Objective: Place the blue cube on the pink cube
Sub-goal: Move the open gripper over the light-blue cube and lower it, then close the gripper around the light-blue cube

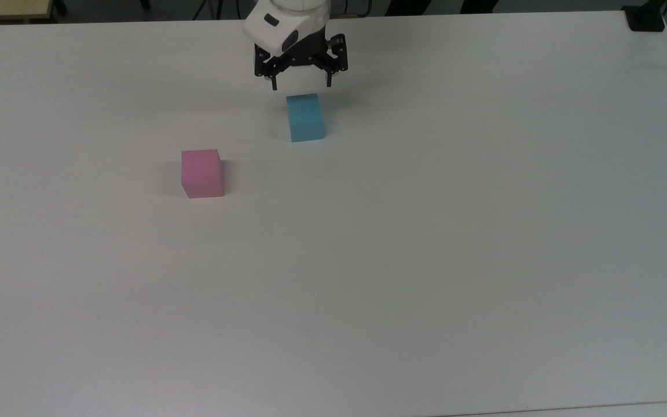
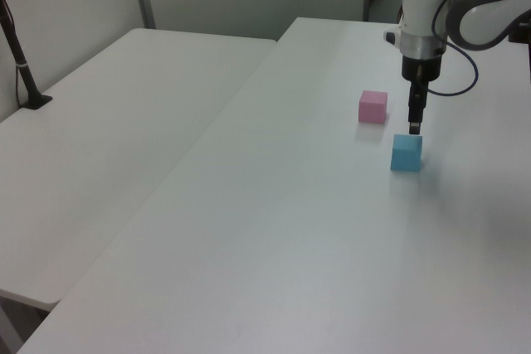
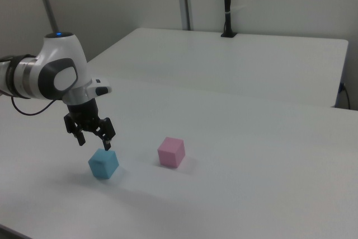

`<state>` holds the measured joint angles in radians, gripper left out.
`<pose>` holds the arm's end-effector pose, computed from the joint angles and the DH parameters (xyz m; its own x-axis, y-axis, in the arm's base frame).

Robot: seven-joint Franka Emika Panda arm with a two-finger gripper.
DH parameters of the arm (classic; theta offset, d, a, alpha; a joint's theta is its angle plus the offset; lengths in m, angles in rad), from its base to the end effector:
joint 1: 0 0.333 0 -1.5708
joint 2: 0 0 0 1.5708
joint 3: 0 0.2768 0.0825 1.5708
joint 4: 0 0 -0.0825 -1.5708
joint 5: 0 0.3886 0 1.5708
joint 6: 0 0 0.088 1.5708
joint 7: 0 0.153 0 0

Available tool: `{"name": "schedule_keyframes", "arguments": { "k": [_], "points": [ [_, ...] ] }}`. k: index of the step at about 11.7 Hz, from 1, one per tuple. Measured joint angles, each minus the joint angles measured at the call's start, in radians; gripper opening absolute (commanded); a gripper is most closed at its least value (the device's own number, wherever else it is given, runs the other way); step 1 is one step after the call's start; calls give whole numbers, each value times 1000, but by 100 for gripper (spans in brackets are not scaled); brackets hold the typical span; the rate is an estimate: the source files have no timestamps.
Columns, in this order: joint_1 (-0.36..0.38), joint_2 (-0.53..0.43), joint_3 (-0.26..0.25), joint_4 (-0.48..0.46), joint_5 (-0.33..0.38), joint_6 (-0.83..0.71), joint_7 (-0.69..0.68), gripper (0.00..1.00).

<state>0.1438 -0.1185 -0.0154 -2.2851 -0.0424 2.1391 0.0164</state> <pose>0.4972 0.0608 0.3125 0.9905 0.1345 -0.0273 0.1354 -0.9902 0.0337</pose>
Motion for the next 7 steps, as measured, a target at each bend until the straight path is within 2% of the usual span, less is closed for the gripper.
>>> {"name": "schedule_keyframes", "arguments": {
  "k": [7],
  "points": [
    [11, 83, 8, -51, -3, 115, 0, 100]
  ]
}}
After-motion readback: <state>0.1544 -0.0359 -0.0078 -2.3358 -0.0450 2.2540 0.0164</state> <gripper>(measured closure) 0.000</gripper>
